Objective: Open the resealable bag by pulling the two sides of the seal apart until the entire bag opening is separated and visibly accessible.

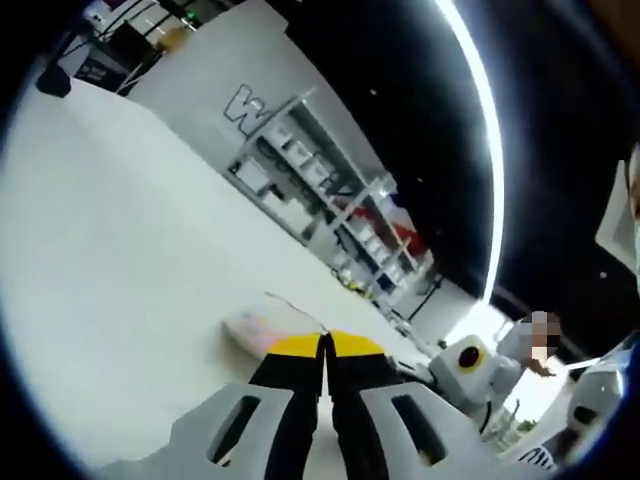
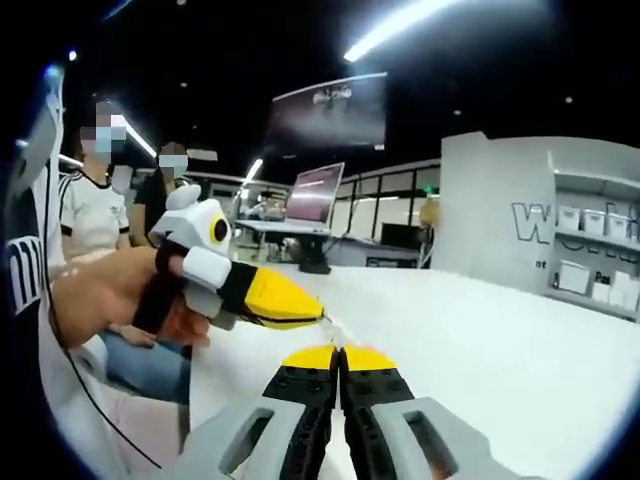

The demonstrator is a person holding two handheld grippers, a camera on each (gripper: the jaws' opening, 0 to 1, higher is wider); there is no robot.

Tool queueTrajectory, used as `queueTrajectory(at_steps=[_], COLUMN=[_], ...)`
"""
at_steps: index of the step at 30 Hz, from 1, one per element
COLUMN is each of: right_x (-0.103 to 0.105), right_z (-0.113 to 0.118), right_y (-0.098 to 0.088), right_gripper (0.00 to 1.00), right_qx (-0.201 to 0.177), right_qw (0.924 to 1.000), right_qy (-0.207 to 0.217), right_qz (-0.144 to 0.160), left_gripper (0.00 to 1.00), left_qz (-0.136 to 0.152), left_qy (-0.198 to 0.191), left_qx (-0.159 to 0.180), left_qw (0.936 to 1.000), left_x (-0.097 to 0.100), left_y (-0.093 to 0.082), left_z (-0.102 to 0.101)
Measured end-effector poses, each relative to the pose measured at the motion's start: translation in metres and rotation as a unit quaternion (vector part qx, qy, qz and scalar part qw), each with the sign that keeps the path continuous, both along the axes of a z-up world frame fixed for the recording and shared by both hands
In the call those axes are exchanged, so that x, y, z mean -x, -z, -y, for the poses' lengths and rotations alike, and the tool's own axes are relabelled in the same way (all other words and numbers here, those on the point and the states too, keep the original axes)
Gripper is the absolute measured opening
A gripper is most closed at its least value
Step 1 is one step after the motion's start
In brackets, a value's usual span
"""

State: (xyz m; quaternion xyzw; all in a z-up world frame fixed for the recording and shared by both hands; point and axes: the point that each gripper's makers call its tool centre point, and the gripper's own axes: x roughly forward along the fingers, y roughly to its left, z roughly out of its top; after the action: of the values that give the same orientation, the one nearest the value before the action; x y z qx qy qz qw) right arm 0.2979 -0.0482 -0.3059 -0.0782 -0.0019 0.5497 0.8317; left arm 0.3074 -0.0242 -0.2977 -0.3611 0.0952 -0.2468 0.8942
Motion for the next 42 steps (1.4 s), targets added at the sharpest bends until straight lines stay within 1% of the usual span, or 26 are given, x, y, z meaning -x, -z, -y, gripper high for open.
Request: queueTrajectory(at_steps=[3,6,12,15,19,22,25,26,28,31,32,35,42], right_x=[0.000,0.002,0.008,0.011,0.015,0.017,0.020,0.021,0.022,0.021,0.022,0.023,0.021], right_z=[0.000,0.001,0.006,0.009,0.014,0.018,0.016,0.014,0.008,0.002,-0.001,-0.006,-0.008], right_y=[0.000,0.000,-0.002,-0.004,-0.011,-0.020,-0.032,-0.034,-0.034,-0.026,-0.021,-0.016,-0.008], right_gripper=[0.00,0.00,0.00,0.00,0.00,0.00,0.00,0.00,0.01,0.01,0.01,0.00,0.01], right_qx=[0.001,0.010,0.046,0.062,0.068,0.077,0.082,0.087,0.110,0.157,0.171,0.185,0.214], right_qw=[1.0000,0.9999,0.9986,0.9972,0.9967,0.9952,0.9938,0.9928,0.9891,0.9800,0.9771,0.9735,0.9654], right_qy=[0.000,-0.002,-0.009,-0.010,-0.012,-0.008,-0.013,-0.017,-0.029,-0.039,-0.045,-0.055,-0.064], right_qz=[-0.005,-0.004,0.025,0.039,0.044,0.061,0.075,0.081,0.093,0.116,0.119,0.123,0.134], left_gripper=[0.02,0.02,0.02,0.02,0.02,0.02,0.02,0.02,0.02,0.02,0.02,0.02,0.02], left_qz=[0.002,0.006,0.014,0.021,0.027,0.030,0.033,0.034,0.036,0.038,0.039,0.040,0.042], left_qy=[0.000,0.000,0.001,-0.002,-0.005,-0.009,-0.011,-0.012,-0.012,-0.011,-0.011,-0.009,-0.009], left_qx=[-0.008,-0.024,-0.037,-0.051,-0.065,-0.075,-0.093,-0.098,-0.109,-0.120,-0.125,-0.133,-0.141], left_qw=[1.0000,0.9997,0.9992,0.9984,0.9975,0.9967,0.9950,0.9945,0.9933,0.9920,0.9914,0.9903,0.9890], left_x=[0.001,0.001,0.003,0.004,0.004,0.005,0.005,0.005,0.006,0.008,0.008,0.010,0.011], left_y=[0.000,0.000,0.000,0.001,0.001,0.002,0.004,0.004,0.005,0.006,0.007,0.008,0.009], left_z=[0.000,0.001,0.002,0.001,0.000,-0.002,-0.001,0.000,0.002,0.004,0.005,0.006,0.007])
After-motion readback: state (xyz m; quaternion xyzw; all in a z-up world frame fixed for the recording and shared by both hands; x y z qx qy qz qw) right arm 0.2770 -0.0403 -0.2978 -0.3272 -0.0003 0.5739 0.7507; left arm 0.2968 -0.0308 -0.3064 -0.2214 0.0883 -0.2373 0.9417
